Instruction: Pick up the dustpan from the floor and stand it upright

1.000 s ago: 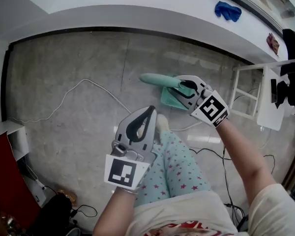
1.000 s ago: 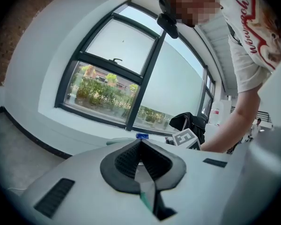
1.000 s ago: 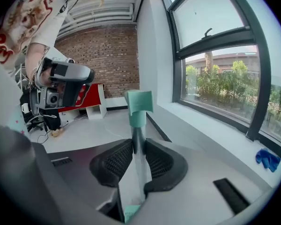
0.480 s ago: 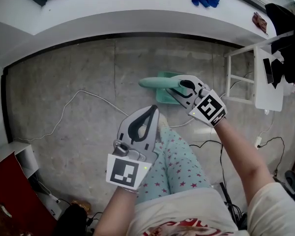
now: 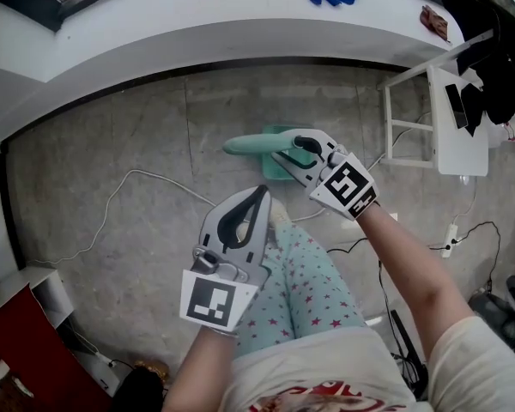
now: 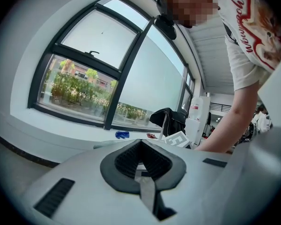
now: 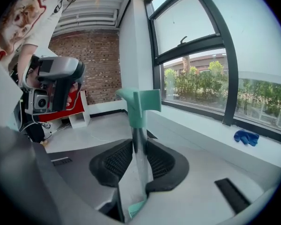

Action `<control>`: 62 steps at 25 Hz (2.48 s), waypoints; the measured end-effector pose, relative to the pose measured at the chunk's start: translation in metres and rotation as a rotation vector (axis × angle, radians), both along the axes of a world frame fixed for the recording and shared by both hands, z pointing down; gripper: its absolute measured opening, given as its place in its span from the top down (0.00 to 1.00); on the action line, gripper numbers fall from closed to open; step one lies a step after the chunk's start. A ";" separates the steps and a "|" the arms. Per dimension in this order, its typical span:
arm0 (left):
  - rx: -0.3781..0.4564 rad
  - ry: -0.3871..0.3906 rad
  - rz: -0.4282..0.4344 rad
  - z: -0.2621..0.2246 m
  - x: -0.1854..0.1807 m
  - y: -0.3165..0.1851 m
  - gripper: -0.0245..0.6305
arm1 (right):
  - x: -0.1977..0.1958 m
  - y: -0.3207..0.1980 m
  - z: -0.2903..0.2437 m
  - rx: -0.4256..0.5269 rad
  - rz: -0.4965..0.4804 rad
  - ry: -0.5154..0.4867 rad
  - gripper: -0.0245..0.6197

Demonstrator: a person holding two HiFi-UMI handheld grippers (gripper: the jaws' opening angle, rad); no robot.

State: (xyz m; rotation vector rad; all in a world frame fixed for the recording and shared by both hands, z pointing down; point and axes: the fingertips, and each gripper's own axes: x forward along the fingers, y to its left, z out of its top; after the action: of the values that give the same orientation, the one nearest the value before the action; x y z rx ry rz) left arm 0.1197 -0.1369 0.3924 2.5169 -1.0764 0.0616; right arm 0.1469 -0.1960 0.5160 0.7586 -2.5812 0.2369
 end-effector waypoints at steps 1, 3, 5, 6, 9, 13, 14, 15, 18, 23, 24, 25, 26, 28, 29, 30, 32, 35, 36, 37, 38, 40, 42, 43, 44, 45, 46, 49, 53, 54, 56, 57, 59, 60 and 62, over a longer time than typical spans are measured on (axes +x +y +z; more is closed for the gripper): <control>0.000 0.004 -0.003 0.000 0.000 0.000 0.96 | 0.000 0.000 -0.001 -0.001 0.017 -0.011 0.81; -0.001 0.012 0.000 0.000 0.002 0.003 0.96 | 0.003 0.001 -0.005 -0.001 0.057 -0.037 0.78; 0.000 0.015 0.011 0.001 0.002 0.006 0.96 | 0.008 0.004 -0.011 0.005 0.099 -0.063 0.76; 0.003 0.013 0.013 0.002 0.002 0.006 0.96 | 0.011 0.005 -0.014 0.013 0.116 -0.072 0.75; 0.022 0.005 0.006 0.006 0.003 0.005 0.96 | 0.022 0.011 -0.024 0.039 0.160 -0.097 0.71; 0.019 0.021 0.014 0.004 0.009 0.013 0.96 | 0.045 0.031 -0.038 0.047 0.253 -0.125 0.71; 0.019 0.019 0.016 0.002 0.010 0.014 0.96 | 0.052 0.035 -0.044 0.045 0.289 -0.134 0.71; 0.024 0.017 0.018 -0.001 0.012 0.015 0.96 | 0.060 0.038 -0.051 0.048 0.331 -0.151 0.71; 0.049 0.009 0.023 -0.011 0.024 0.020 0.96 | 0.087 0.047 -0.080 0.070 0.483 -0.253 0.73; 0.097 0.011 -0.009 -0.037 0.046 0.044 0.96 | 0.125 0.082 -0.131 0.120 0.625 -0.357 0.90; 0.116 0.003 -0.016 -0.044 0.051 0.052 0.96 | 0.130 0.091 -0.144 0.123 0.641 -0.382 0.91; 0.133 -0.002 -0.026 -0.053 0.058 0.062 0.96 | 0.134 0.101 -0.158 0.126 0.647 -0.408 0.91; 0.145 -0.001 -0.039 -0.062 0.065 0.072 0.96 | 0.138 0.112 -0.173 0.132 0.641 -0.429 0.91; 0.160 0.008 -0.060 -0.080 0.081 0.096 0.96 | 0.146 0.137 -0.203 0.160 0.598 -0.436 0.91; 0.168 0.011 -0.069 -0.090 0.089 0.108 0.96 | 0.151 0.150 -0.218 0.180 0.570 -0.428 0.91; 0.175 0.013 -0.077 -0.100 0.097 0.120 0.96 | 0.158 0.161 -0.231 0.200 0.544 -0.421 0.91; 0.191 0.016 -0.092 -0.120 0.112 0.142 0.96 | 0.173 0.183 -0.257 0.231 0.508 -0.417 0.91; 0.216 0.017 -0.105 -0.153 0.128 0.180 0.96 | 0.192 0.219 -0.290 0.263 0.478 -0.411 0.91; 0.226 0.019 -0.107 -0.165 0.132 0.193 0.96 | 0.196 0.232 -0.300 0.272 0.467 -0.417 0.91; 0.240 0.019 -0.108 -0.178 0.135 0.206 0.96 | 0.199 0.243 -0.310 0.280 0.453 -0.427 0.91; 0.256 0.015 -0.109 -0.190 0.138 0.218 0.96 | 0.200 0.254 -0.319 0.287 0.436 -0.438 0.91; 0.281 0.004 -0.109 -0.209 0.144 0.242 0.96 | 0.197 0.277 -0.335 0.297 0.389 -0.452 0.91; 0.295 -0.013 -0.107 -0.222 0.150 0.265 0.96 | 0.192 0.300 -0.347 0.303 0.338 -0.457 0.91; 0.299 -0.022 -0.109 -0.226 0.151 0.274 0.96 | 0.188 0.311 -0.351 0.303 0.316 -0.460 0.91; 0.303 -0.028 -0.113 -0.229 0.152 0.283 0.96 | 0.185 0.321 -0.354 0.301 0.296 -0.463 0.91; 0.307 -0.033 -0.117 -0.233 0.153 0.290 0.96 | 0.182 0.330 -0.356 0.296 0.278 -0.465 0.91; 0.311 -0.036 -0.119 -0.236 0.154 0.297 0.96 | 0.180 0.338 -0.357 0.292 0.264 -0.464 0.91; 0.330 -0.042 -0.115 -0.247 0.157 0.313 0.96 | 0.180 0.355 -0.361 0.289 0.246 -0.453 0.91; 0.357 -0.019 -0.111 -0.258 0.151 0.327 0.96 | 0.181 0.368 -0.369 0.315 0.254 -0.444 0.91; 0.362 -0.015 -0.110 -0.259 0.148 0.331 0.96 | 0.179 0.370 -0.371 0.326 0.256 -0.439 0.91; 0.371 -0.006 -0.108 -0.260 0.140 0.341 0.96 | 0.172 0.377 -0.376 0.354 0.253 -0.414 0.91; 0.374 -0.001 -0.109 -0.261 0.135 0.347 0.96 | 0.168 0.383 -0.378 0.374 0.245 -0.393 0.91; 0.378 0.007 -0.114 -0.262 0.125 0.361 0.96 | 0.156 0.396 -0.384 0.416 0.222 -0.350 0.91; 0.378 0.010 -0.116 -0.263 0.120 0.369 0.96 | 0.150 0.403 -0.386 0.429 0.215 -0.340 0.91; 0.371 0.014 -0.116 -0.262 0.108 0.388 0.96 | 0.136 0.419 -0.388 0.429 0.217 -0.344 0.91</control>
State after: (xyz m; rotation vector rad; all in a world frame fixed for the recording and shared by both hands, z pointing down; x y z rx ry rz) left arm 0.2273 0.2513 0.1299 2.7621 -1.3302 -0.2066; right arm 0.2828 0.2234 0.1278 1.2495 -2.9133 -0.1438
